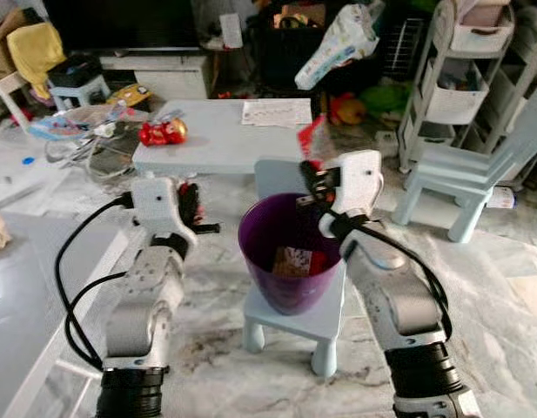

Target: Picking trash to rubbish bin

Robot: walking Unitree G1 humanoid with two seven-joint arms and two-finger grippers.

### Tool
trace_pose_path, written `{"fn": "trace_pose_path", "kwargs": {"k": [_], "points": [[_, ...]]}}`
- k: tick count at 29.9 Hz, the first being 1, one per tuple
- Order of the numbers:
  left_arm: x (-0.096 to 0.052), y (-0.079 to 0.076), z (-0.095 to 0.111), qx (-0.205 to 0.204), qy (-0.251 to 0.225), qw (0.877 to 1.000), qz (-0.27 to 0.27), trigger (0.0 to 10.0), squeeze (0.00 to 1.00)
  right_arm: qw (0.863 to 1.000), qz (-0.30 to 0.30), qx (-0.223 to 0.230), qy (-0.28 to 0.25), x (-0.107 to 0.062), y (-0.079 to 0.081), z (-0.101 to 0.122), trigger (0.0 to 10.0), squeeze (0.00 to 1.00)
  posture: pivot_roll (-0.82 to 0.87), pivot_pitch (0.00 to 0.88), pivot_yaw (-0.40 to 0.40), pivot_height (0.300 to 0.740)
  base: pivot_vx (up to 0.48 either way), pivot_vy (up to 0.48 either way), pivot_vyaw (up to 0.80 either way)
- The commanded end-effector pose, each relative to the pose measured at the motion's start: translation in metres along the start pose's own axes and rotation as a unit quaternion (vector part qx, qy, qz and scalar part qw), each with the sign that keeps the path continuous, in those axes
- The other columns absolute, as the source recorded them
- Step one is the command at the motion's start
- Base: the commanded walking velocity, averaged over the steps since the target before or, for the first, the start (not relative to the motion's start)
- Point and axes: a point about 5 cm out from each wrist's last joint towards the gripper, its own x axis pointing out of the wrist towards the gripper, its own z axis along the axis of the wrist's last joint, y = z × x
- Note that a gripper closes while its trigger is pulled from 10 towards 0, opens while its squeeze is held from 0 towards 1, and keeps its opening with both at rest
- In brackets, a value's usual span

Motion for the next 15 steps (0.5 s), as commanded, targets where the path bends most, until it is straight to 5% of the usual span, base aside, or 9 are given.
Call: {"fn": "trace_pose_path", "kwargs": {"k": [1, 11, 15], "points": [[0.0016, -0.0104, 0.001, 0.0, -0.001, 1.0, -0.018, 10.0, 0.0, 1.0, -0.013, -0.004, -0.003, -0.0019, -0.008, 0.0023, 0.0, 0.0, -0.06, 0.063, 0.056, 0.74, 0.386, 0.0, 0.0], [0.0014, -0.0114, -0.0012, 0.002, 0.005, 1.0, -0.02, 10.0, 0.0, 1.0, -0.015, -0.003, -0.003, -0.0015, -0.0085, 0.0018, 0.0, 0.0, -0.06, 0.06, 0.058, 0.74, 0.384, 0.0, 0.0], [0.0019, -0.0119, -0.0032, 0.005, 0.01, 1.0, -0.019, 10.0, 0.0, 1.0, -0.016, 0.0, 0.001, -0.0015, -0.0092, 0.0001, 0.0, 0.0, -0.06, 0.061, 0.057, 0.74, 0.0, 0.0, 0.0]]}}
